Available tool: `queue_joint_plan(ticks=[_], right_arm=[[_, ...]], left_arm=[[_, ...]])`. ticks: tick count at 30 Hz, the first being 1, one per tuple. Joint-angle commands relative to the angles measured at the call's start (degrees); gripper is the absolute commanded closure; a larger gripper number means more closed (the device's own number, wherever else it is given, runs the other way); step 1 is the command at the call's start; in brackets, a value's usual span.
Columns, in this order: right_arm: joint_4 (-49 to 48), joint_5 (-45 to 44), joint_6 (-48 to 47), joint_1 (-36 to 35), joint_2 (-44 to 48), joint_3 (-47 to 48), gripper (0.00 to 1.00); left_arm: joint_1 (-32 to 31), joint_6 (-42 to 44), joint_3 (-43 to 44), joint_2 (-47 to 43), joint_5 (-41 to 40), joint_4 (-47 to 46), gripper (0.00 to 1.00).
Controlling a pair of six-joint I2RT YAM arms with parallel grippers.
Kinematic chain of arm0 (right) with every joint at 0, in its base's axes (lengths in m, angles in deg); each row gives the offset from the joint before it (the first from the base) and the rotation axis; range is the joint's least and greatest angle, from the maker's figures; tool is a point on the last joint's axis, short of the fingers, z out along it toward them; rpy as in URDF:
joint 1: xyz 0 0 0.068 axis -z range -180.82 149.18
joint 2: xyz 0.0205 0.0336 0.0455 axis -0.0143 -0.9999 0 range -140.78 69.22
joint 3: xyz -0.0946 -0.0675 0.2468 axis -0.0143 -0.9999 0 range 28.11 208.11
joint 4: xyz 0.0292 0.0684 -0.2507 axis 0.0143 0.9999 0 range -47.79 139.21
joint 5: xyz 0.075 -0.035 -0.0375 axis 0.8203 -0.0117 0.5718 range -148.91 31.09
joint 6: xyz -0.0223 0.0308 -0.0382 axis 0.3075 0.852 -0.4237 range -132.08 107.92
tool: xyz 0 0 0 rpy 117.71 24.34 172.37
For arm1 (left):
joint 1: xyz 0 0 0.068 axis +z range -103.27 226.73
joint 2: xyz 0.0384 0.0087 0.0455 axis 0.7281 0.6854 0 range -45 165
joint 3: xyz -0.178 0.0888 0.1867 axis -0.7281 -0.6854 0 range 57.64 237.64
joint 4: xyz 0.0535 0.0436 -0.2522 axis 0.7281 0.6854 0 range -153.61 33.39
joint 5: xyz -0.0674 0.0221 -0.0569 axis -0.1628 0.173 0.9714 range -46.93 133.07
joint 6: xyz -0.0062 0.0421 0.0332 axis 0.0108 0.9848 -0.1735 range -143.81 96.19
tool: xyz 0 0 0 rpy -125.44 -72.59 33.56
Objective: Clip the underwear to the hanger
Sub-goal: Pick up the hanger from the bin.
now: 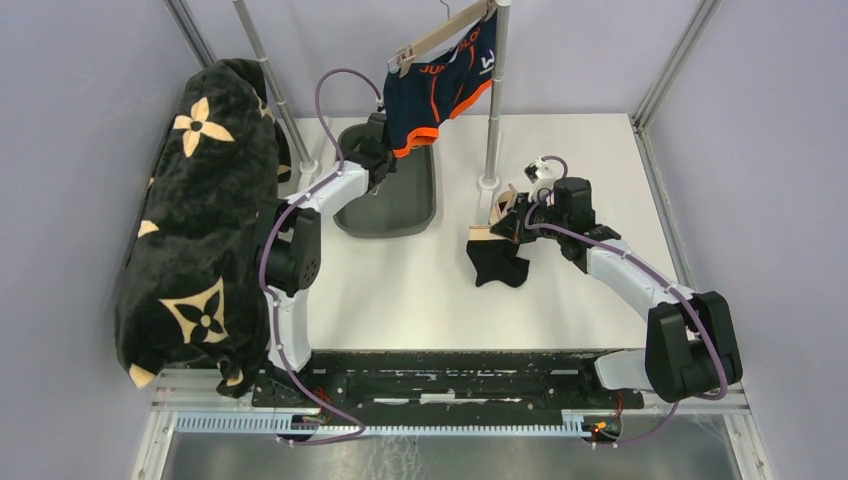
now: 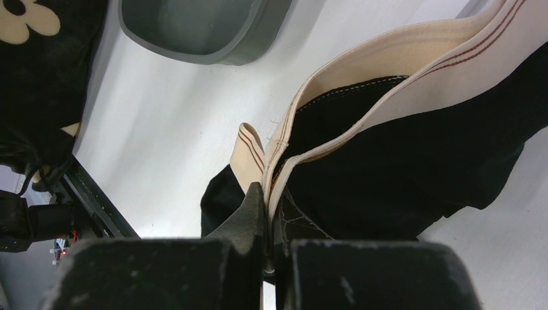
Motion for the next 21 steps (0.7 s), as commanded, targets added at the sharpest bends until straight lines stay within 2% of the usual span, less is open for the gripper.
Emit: queue_joint_plan(ticks=[1, 5, 11, 17, 21], right_arm=[[-3.1, 1.6, 0.4, 0.2, 2.2, -0.1, 0.99], [-3.0, 1.6, 0.4, 0.3, 2.1, 0.0, 1.00], [-3.2, 1.8, 0.5, 0.3, 2.0, 0.0, 1.00], [-3.2, 1.8, 0.6, 0.2, 2.0, 0.0, 0.99], [-2.8, 1.6, 0.4, 0.3, 2.4, -0.1, 0.99]], left_arm=[[-0.3, -4.4, -4.3, -6.7, 2.7, 4.9, 0.97], [-0.3, -8.2, -10.9, -11.9, 7.6, 5.3, 0.97], [-1.0, -12.6, -22.8, -22.2, 13.0, 0.8, 0.97], [-3.9, -15.1, -28.4, -28.8, 15.0, -0.1, 0.97], [-4.3, -18.2, -31.2, -31.7, 19.2, 0.0, 0.97]])
